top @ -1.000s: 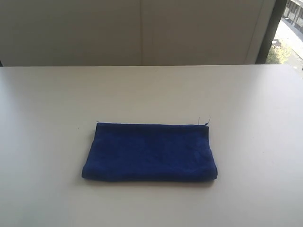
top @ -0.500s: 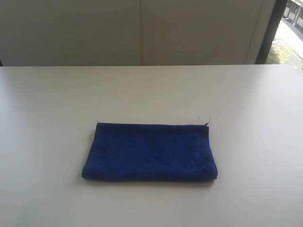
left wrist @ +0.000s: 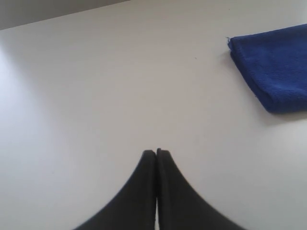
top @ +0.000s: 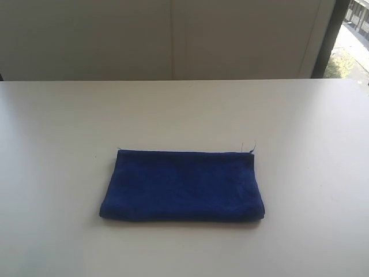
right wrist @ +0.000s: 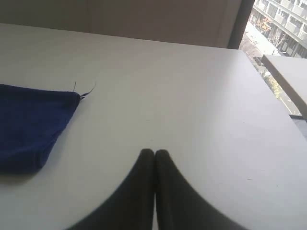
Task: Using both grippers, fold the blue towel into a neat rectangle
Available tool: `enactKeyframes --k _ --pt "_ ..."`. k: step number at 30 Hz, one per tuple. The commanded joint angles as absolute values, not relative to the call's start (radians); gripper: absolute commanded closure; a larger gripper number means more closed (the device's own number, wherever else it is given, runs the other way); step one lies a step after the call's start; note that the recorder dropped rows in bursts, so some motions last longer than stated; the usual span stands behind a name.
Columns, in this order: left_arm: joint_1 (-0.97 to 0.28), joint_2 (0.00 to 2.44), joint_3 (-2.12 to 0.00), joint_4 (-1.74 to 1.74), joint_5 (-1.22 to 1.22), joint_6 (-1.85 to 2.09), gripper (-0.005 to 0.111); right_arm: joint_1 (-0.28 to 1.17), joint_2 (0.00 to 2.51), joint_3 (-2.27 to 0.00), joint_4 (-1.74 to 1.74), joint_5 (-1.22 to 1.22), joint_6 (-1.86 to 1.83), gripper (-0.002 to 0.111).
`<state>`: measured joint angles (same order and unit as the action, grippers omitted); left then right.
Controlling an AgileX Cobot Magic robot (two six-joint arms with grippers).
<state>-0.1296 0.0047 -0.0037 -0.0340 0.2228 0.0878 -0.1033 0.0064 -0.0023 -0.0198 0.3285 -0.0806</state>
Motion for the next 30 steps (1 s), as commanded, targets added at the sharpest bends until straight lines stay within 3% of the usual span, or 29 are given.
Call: enactKeyframes --k 1,30 --pt "-0.129 0.000 0.000 -0.037 0.219 0.091 0.107 -0.100 0.000 0.000 -0.023 0.322 -0.092 0.108" --pt "-0.129 0.000 0.000 -0.039 0.216 -0.027 0.107 -0.100 0.000 0.000 -0.023 0.322 -0.090 0.108"
